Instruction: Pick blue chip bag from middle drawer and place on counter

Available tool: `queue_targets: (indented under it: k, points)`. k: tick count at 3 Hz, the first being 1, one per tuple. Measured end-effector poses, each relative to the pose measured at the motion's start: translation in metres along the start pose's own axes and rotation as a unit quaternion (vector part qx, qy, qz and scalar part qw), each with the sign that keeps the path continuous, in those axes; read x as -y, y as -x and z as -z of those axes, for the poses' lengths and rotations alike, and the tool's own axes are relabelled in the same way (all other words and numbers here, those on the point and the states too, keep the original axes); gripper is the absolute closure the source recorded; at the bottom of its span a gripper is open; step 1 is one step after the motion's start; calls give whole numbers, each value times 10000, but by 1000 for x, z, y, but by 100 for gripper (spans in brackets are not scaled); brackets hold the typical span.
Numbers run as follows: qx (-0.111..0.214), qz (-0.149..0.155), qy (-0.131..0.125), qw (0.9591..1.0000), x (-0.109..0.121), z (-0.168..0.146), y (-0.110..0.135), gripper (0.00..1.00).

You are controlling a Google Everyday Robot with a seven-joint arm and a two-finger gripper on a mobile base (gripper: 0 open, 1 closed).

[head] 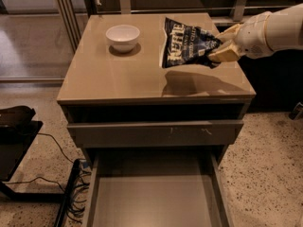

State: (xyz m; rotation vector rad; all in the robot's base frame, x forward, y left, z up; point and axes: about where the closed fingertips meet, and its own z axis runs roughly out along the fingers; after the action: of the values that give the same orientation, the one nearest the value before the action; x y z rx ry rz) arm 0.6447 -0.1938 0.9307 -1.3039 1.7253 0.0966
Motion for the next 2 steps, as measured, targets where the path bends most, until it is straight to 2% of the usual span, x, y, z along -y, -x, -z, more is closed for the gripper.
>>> queue_targets:
  k: [1,2]
  points:
    - [223,-431,-15,9988,29,-19,-21,100]
    - [62,-760,203,9969,34,-45,-46,100]
